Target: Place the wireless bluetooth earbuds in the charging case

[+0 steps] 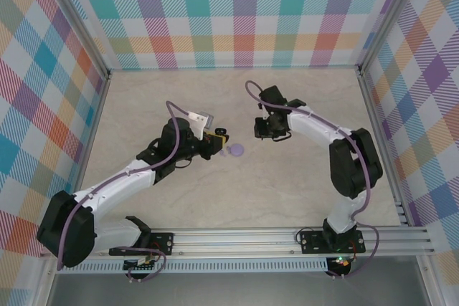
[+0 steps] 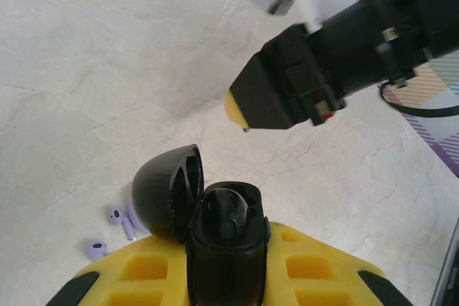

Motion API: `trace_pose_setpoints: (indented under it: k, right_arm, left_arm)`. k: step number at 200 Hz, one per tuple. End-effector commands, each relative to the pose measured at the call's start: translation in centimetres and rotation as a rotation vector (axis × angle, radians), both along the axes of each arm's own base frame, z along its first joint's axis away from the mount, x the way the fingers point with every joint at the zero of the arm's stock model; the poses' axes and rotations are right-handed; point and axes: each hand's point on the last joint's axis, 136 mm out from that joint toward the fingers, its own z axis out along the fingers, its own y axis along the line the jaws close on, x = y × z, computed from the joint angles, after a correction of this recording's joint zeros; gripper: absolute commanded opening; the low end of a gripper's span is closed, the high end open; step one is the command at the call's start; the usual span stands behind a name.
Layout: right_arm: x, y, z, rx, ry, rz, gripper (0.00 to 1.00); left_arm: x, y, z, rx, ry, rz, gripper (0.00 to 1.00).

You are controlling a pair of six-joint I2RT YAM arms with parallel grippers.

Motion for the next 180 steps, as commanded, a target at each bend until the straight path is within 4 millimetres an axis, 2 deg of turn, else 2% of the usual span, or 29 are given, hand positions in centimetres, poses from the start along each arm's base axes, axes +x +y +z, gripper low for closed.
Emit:
trace_pose_setpoints:
  k: [1, 57, 151, 166, 180]
  right_arm:
    - [0.2, 1.5, 3.6, 0.118, -0.102, 0.055, 0.27]
    - [-1.3, 3.2, 9.1, 0.291, -0.215, 0.143, 0.28]
    - [-5.0, 5.8, 17.4, 0.496, -0.348, 0.301, 0.31]
    - [-5.2, 5.8, 18.1, 0.503, -0.366, 0.297, 0.31]
    - [-5.0, 5.3, 17.8, 0.466, -0.370, 0.270, 0.31]
  left_arm:
    - [1.0, -0.4, 1.7, -0.056, -0.022, 0.006, 0.03]
    - [1.5, -1.7, 1.5, -0.111, -0.002, -0.020, 0.03]
    - [0.5, -3.0, 4.0, -0.213, -0.122, -0.126, 0.03]
    - [0.4, -3.0, 4.0, -0.215, -0.139, -0.131, 0.03]
    - [0.7, -2.8, 3.9, -0.204, -0.140, -0.118, 0.03]
